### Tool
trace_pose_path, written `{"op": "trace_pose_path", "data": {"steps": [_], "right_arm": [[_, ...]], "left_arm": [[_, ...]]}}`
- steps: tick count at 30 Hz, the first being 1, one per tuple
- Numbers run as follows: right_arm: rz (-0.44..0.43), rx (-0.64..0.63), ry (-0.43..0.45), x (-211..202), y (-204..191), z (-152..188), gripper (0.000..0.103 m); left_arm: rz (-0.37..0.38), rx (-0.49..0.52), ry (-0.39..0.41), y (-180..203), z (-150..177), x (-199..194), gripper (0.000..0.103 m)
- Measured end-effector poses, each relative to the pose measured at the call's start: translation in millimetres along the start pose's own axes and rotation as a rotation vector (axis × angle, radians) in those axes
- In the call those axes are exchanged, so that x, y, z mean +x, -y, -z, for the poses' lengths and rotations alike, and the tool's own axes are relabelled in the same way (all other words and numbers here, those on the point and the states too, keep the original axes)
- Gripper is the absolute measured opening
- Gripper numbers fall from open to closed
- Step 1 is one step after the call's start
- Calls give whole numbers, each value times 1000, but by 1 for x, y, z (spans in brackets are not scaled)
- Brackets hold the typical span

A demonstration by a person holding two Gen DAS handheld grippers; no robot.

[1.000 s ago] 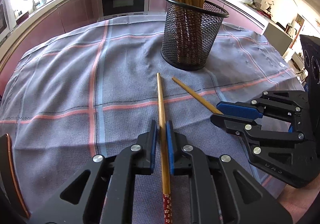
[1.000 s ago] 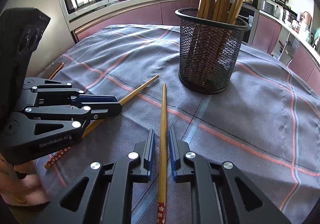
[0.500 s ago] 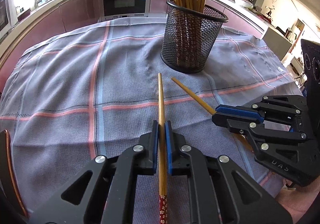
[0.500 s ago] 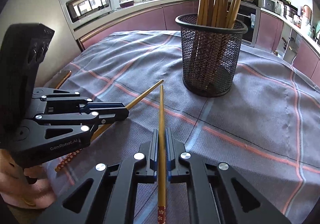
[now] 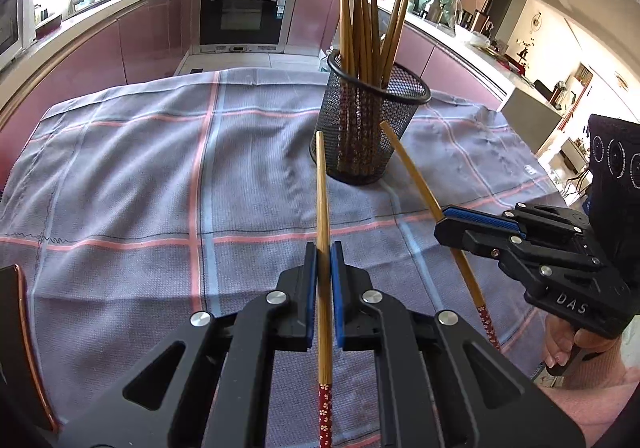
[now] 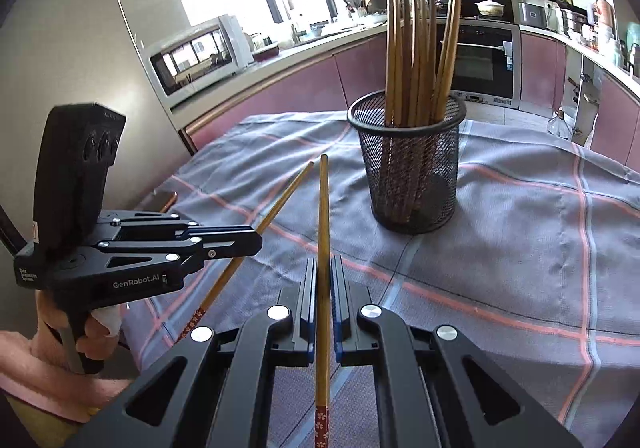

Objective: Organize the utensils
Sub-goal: 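Lift both held chopsticks upright off the cloth, then carry both upright chopsticks over the mesh cup and lower them in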

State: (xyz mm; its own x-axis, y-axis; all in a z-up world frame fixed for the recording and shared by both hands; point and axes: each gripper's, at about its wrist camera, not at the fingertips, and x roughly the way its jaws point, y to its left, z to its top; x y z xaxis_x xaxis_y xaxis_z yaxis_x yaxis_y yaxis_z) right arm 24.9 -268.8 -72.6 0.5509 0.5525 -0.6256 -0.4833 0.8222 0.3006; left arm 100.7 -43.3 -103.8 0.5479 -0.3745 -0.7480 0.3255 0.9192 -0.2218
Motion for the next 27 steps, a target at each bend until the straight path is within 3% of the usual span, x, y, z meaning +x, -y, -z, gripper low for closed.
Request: {"op": "trace_pose_path", "data": {"steps": [27], "right_arm": [[-4, 38, 166, -37, 11, -24, 5]], "left_arm": [[137, -54, 151, -13, -24, -58, 8]]}}
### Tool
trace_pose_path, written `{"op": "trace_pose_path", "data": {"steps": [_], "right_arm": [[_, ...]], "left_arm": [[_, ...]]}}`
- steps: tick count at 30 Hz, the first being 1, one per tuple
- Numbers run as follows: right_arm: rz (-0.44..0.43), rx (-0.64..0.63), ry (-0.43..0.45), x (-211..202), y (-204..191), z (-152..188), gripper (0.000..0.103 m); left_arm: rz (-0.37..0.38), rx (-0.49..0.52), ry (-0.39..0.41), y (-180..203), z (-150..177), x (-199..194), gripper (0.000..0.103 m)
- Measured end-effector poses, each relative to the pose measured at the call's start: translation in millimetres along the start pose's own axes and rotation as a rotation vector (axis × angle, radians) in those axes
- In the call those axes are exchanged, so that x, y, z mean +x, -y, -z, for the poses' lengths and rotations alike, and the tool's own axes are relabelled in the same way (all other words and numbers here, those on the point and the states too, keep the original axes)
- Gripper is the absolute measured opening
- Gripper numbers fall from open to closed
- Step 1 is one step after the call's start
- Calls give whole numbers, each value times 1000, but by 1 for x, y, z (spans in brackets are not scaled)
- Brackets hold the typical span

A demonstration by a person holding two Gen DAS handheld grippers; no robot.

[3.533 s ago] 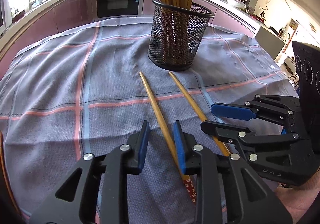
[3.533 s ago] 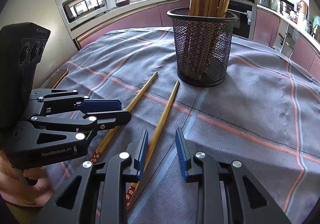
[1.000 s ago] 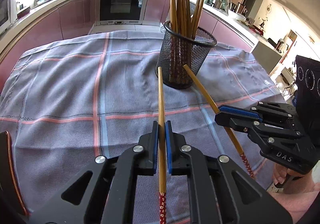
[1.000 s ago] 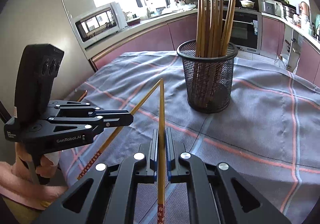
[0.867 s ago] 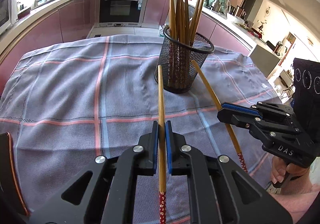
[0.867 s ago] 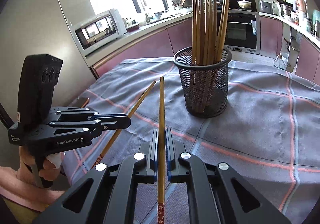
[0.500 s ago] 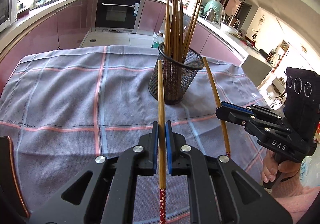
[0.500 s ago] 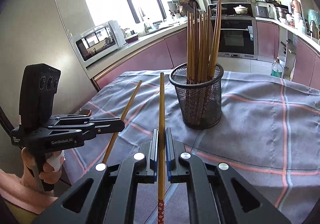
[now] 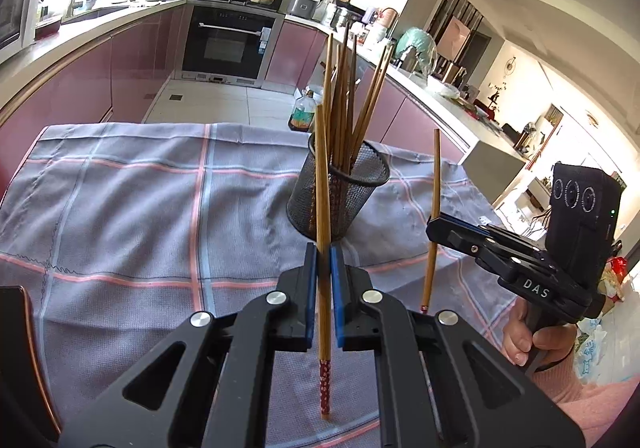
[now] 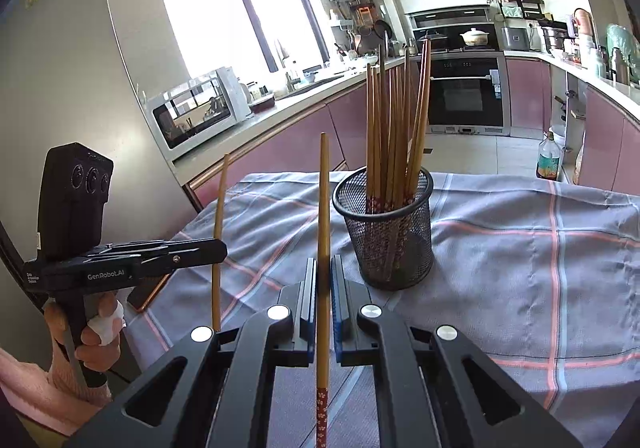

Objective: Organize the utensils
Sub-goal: 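Carry both upright chopsticks over the mesh cup and lower them in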

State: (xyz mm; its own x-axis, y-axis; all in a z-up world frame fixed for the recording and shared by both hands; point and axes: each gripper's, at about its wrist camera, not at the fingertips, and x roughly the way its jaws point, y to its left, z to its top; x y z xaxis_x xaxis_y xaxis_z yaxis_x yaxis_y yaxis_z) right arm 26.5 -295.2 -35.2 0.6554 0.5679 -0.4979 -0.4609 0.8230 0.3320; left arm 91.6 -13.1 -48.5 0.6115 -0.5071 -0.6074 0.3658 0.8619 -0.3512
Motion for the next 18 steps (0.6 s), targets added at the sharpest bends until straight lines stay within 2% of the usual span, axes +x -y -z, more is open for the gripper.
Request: {"op": "trace_pose_path", "data": {"steps": [9, 18], "right_arm": [[-4, -10, 42, -8, -3, -10, 5], [-5, -21, 75, -15, -6, -16, 5]], "left_arm": [[39, 2, 30, 4, -9, -9, 8], [44, 1, 57, 3, -15, -12, 8]]}}
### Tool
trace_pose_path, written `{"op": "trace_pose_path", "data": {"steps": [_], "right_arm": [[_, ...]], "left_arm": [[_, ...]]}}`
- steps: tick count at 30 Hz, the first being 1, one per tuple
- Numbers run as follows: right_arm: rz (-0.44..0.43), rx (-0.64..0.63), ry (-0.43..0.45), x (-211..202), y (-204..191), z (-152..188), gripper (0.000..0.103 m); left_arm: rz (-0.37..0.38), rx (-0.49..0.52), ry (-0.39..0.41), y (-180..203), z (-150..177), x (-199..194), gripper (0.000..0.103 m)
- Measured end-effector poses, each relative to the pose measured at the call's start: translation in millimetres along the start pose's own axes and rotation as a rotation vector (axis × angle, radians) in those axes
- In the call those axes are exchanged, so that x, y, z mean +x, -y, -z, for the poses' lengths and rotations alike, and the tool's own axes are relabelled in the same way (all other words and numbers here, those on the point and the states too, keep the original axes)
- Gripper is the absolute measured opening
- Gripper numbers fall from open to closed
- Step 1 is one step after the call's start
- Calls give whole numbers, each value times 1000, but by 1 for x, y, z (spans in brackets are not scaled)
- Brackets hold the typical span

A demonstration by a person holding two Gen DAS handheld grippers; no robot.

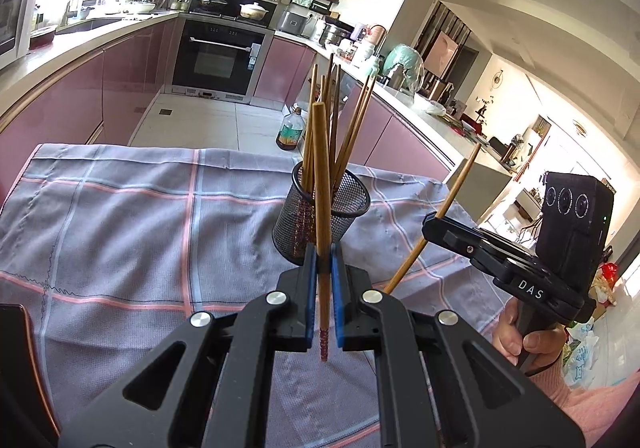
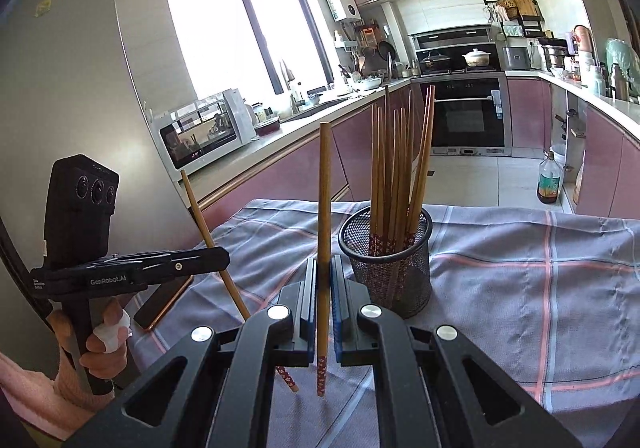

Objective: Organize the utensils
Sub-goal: 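Carry both upright chopsticks over the mesh cup and lower them in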

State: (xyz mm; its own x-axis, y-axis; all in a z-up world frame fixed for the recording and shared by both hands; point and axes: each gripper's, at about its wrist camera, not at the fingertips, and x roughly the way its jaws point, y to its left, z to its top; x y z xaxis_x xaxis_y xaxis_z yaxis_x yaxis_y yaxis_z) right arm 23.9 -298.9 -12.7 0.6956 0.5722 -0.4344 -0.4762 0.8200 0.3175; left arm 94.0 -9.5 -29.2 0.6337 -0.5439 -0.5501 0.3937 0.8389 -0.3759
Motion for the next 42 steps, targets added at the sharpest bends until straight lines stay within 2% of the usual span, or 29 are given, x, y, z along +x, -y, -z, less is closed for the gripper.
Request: {"op": "trace_pose_path", "data": {"steps": [42], "right_arm": [[13, -18, 56, -6, 1, -18, 5]], "left_arm": [[12, 21, 55, 7, -18, -5, 8]]}}
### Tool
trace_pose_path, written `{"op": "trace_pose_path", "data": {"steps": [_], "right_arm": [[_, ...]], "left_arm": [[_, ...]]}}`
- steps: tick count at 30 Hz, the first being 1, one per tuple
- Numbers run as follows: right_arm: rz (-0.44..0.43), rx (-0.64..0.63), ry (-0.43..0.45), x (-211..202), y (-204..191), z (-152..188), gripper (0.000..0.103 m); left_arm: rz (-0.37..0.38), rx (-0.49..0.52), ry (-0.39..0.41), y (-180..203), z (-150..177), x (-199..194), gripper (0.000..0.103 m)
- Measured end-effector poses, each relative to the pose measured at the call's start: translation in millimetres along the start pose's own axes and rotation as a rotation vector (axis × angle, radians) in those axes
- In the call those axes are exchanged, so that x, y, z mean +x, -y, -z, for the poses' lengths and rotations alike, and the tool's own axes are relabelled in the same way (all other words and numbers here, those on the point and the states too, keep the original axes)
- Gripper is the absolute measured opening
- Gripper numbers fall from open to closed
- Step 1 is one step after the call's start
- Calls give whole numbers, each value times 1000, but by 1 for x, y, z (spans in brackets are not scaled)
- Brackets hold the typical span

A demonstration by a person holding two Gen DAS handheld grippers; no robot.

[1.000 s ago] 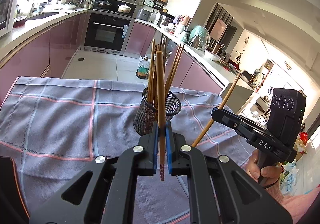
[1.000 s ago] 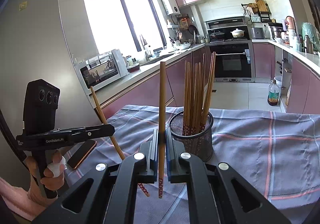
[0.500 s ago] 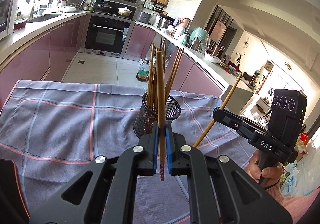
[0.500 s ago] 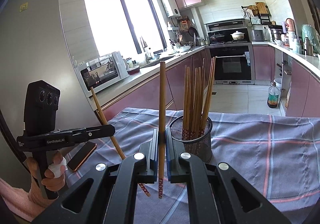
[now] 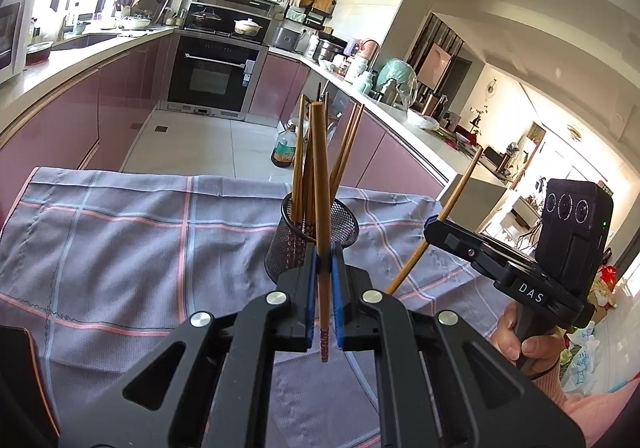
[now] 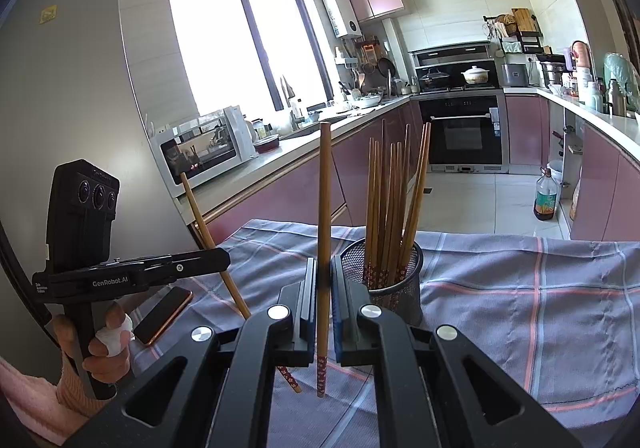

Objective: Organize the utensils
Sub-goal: 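Carry both upright chopsticks over the mesh cup and lower them in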

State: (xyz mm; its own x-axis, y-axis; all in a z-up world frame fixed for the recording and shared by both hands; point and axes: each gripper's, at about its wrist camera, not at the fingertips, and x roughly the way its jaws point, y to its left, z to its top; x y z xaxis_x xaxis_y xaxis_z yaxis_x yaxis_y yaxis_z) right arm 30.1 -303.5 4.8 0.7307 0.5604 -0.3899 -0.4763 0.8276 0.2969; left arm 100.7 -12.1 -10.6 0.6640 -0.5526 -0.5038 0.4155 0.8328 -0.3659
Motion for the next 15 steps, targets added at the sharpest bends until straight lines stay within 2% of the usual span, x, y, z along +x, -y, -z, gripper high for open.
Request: {"op": "trace_pose_path", "data": {"steps": [15], "right_arm": [[3, -9, 11, 1, 2, -5, 5]], "left_arm": [[0, 10, 12, 4, -9, 3, 8]]}}
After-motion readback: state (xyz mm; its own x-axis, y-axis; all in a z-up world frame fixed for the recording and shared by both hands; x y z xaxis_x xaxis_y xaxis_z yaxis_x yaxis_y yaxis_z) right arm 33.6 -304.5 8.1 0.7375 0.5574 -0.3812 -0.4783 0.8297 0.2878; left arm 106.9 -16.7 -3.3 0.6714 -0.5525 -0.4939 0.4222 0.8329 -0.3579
